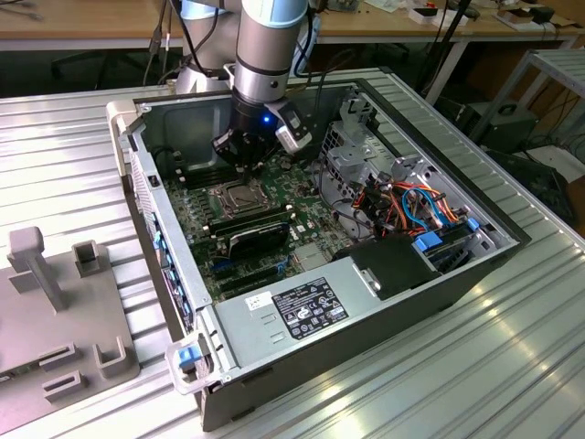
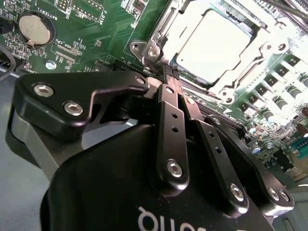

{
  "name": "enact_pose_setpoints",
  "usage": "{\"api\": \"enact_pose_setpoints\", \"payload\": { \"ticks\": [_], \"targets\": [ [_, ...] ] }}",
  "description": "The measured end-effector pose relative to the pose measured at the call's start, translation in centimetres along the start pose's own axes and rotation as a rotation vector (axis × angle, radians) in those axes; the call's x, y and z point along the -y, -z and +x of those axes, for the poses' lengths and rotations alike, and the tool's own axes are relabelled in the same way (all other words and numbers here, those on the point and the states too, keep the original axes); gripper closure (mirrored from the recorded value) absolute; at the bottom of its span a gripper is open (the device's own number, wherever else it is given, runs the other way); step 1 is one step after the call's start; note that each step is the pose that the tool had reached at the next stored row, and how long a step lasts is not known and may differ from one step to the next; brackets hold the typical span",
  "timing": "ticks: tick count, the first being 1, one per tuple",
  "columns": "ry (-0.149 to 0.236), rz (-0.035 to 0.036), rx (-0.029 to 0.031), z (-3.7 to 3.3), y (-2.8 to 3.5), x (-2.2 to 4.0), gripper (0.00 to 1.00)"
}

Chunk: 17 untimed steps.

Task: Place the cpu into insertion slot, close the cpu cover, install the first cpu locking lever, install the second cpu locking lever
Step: 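Install the first cpu locking lever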

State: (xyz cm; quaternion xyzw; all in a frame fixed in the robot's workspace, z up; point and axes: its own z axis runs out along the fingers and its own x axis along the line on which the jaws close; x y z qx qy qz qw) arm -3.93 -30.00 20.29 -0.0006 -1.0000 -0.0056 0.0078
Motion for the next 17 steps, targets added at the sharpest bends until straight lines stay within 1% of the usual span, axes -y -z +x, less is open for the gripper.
{"api": "enact_pose_setpoints", "payload": {
  "ticks": [4,7,17],
  "targets": [
    [0.000,-0.0009,0.0004,-0.01,0.03,-0.01,0.89],
    [0.000,-0.0004,0.0006,-0.01,0.15,-0.01,0.89],
    [0.000,-0.0001,0.0003,0.00,0.27,0.00,0.89]
  ]
}}
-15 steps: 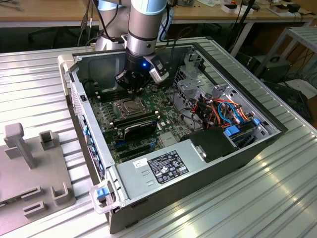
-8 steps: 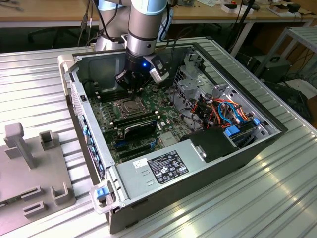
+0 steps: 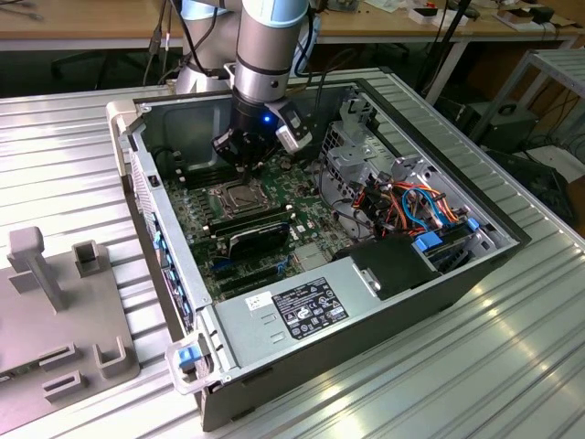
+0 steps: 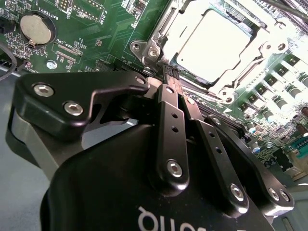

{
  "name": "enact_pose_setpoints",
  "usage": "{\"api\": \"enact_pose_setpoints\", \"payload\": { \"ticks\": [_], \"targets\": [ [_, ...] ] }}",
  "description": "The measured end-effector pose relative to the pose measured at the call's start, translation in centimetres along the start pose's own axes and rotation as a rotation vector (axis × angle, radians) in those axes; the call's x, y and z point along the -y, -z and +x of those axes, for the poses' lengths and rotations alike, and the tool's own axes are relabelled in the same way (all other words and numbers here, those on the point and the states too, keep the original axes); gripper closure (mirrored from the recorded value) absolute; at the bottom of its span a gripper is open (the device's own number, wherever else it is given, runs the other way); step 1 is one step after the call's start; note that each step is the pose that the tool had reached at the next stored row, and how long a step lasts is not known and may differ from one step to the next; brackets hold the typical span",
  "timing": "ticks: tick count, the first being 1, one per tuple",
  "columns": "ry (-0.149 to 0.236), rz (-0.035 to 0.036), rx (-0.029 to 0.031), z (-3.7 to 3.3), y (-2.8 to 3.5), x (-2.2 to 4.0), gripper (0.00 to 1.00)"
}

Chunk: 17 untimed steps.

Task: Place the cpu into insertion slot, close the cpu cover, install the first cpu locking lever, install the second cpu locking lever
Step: 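Install the first cpu locking lever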

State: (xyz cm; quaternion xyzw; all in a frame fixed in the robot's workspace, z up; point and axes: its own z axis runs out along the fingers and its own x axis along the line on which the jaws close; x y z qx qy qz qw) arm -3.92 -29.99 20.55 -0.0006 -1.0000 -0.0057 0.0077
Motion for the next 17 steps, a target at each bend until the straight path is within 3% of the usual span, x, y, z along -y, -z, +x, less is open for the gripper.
{"api": "enact_pose_setpoints", "payload": {
  "ticks": [8,17],
  "targets": [
    [-0.001,0.0000,0.0001,0.00,0.01,0.42,0.89],
    [-0.003,0.0013,-0.0004,0.00,-0.12,0.47,0.89]
  ]
}}
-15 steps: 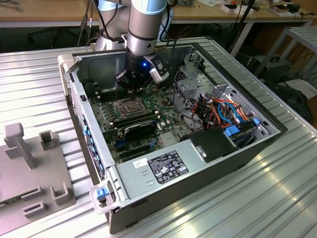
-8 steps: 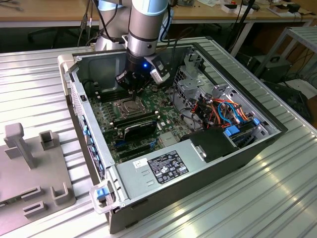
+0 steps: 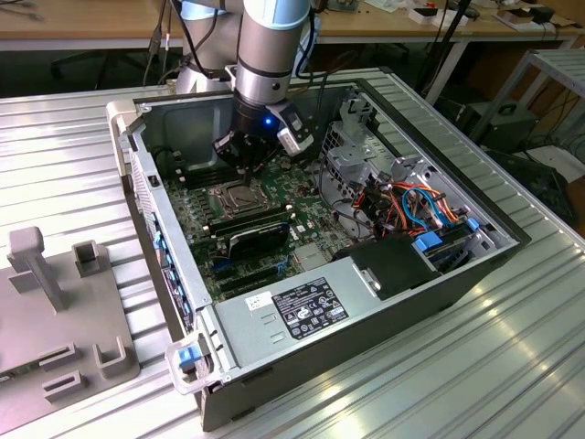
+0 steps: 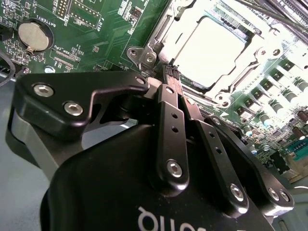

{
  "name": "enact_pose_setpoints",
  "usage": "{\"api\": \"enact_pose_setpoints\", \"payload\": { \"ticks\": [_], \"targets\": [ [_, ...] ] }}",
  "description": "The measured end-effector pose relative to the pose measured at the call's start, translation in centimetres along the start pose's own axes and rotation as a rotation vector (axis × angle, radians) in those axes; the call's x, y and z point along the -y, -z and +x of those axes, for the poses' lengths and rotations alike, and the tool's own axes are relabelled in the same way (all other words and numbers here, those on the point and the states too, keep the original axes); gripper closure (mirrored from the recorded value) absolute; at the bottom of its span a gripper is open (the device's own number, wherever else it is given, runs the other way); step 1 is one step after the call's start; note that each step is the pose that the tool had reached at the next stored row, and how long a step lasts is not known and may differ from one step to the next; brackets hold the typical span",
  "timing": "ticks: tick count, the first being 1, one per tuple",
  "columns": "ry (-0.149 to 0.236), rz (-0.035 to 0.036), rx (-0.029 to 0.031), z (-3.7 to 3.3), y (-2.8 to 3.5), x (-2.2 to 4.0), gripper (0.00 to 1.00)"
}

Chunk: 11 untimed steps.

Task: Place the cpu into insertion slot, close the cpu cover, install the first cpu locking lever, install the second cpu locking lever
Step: 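Install the first cpu locking lever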

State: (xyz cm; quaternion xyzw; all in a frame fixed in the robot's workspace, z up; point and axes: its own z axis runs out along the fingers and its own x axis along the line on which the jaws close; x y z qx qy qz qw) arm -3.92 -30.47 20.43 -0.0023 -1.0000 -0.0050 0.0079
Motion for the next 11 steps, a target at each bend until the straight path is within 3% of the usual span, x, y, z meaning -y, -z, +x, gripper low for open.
{"api": "enact_pose_setpoints", "payload": {
  "ticks": [5,11],
  "targets": [
    [0.000,-0.0007,0.0005,0.00,0.03,-0.02,0.89],
    [0.000,-0.0003,0.0003,0.01,0.71,-0.14,0.89]
  ]
}}
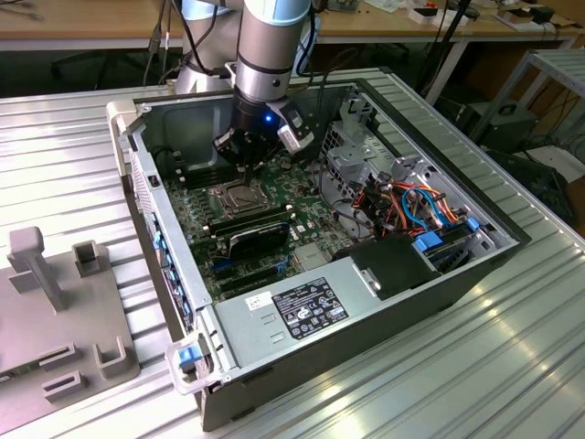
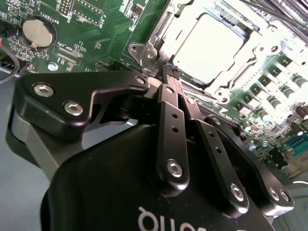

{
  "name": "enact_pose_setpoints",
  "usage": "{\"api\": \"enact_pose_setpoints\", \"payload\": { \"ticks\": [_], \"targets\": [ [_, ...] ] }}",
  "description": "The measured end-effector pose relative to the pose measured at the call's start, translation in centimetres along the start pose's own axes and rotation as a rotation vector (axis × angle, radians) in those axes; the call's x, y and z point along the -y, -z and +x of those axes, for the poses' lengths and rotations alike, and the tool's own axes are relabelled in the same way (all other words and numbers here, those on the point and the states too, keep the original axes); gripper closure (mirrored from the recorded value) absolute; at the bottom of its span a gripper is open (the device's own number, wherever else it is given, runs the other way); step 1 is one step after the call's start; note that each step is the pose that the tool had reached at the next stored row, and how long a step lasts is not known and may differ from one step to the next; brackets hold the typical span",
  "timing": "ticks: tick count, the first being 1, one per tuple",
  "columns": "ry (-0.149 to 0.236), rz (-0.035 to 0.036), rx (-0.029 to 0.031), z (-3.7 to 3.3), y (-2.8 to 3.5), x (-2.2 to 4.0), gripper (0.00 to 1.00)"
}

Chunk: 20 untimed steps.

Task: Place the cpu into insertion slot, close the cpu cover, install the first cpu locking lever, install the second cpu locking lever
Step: 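Install the first cpu locking lever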

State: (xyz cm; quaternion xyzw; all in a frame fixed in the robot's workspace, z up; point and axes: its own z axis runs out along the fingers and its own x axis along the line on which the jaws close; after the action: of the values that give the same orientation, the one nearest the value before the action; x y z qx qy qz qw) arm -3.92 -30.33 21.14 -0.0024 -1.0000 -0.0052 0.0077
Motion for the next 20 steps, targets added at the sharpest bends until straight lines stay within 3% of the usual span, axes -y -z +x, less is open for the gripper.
{"api": "enact_pose_setpoints", "payload": {
  "ticks": [8,12,15,20],
  "targets": [
    [0.000,0.0001,-0.0001,0.71,0.18,-0.13,0.89],
    [0.000,-0.0001,0.0000,0.86,0.18,-0.53,0.89],
    [0.000,-0.0001,0.0000,0.90,0.17,-1.19,0.89],
    [0.000,0.0000,-0.0002,0.85,0.11,-1.28,0.89]
  ]
}}
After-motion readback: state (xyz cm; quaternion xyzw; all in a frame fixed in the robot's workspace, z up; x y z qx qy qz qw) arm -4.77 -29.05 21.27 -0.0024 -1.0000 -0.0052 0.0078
